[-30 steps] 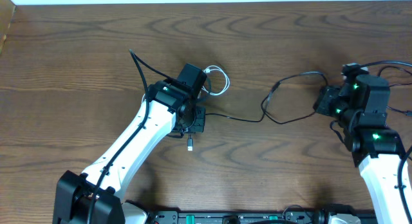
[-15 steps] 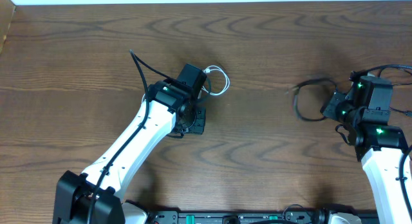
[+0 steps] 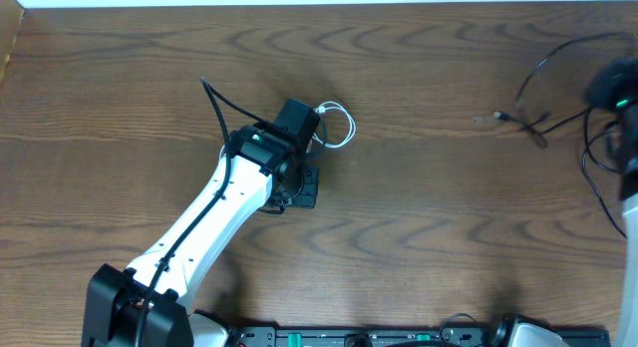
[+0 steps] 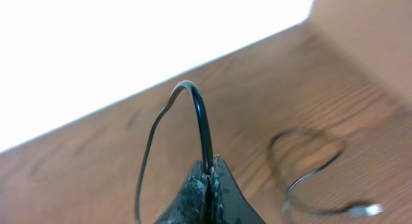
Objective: Untangle cables
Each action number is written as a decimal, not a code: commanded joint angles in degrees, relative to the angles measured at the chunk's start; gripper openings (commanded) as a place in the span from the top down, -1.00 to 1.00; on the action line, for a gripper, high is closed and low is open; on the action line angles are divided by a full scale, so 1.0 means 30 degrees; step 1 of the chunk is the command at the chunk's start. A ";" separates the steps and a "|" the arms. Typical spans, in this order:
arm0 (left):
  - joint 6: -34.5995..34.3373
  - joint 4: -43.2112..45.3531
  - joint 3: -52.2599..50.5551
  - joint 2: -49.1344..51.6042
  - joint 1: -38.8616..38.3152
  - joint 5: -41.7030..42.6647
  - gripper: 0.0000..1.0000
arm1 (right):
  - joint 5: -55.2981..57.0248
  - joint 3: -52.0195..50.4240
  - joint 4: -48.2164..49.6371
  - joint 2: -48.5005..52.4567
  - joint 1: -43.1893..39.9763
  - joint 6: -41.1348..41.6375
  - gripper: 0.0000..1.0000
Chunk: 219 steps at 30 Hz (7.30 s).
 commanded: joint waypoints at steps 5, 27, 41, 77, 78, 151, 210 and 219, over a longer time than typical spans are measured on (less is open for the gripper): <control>-0.0044 -0.0124 -0.0044 0.0095 0.0058 0.0029 0.05 | 0.1515 0.1872 -0.0182 0.1290 -0.3344 0.0685 0.98; -0.0044 0.0007 -0.0044 0.0095 0.0066 0.0022 0.05 | -0.6441 0.1858 -0.4503 0.7650 -0.5100 0.1311 -0.50; -0.0036 0.5486 -0.0044 0.0102 0.0430 -0.0860 0.01 | -0.9974 0.1749 -0.8721 0.7650 -0.0015 -0.2885 -0.99; -0.0058 0.8437 -0.0044 0.5093 0.1239 0.2732 0.85 | -0.8371 0.1683 -0.9413 0.7650 0.5275 -0.3075 -0.98; -0.0051 0.8582 -0.0044 0.5093 0.1217 0.4269 0.85 | -0.8364 0.1676 -0.9384 0.7650 0.5275 -0.3075 -0.99; 0.1311 0.3191 -0.0044 0.5093 0.9544 0.3155 0.86 | 0.5100 -0.9464 -0.0146 0.7657 0.3942 0.7133 0.70; 0.5224 0.4306 -0.0044 0.5093 0.1566 1.0324 0.85 | -0.6390 -0.9559 0.5734 0.7643 0.1632 0.0933 -0.45; 0.5435 0.4328 -0.0044 0.5093 0.1056 1.0346 0.85 | -1.0040 -0.9559 0.7453 0.7643 0.3315 0.0619 -0.47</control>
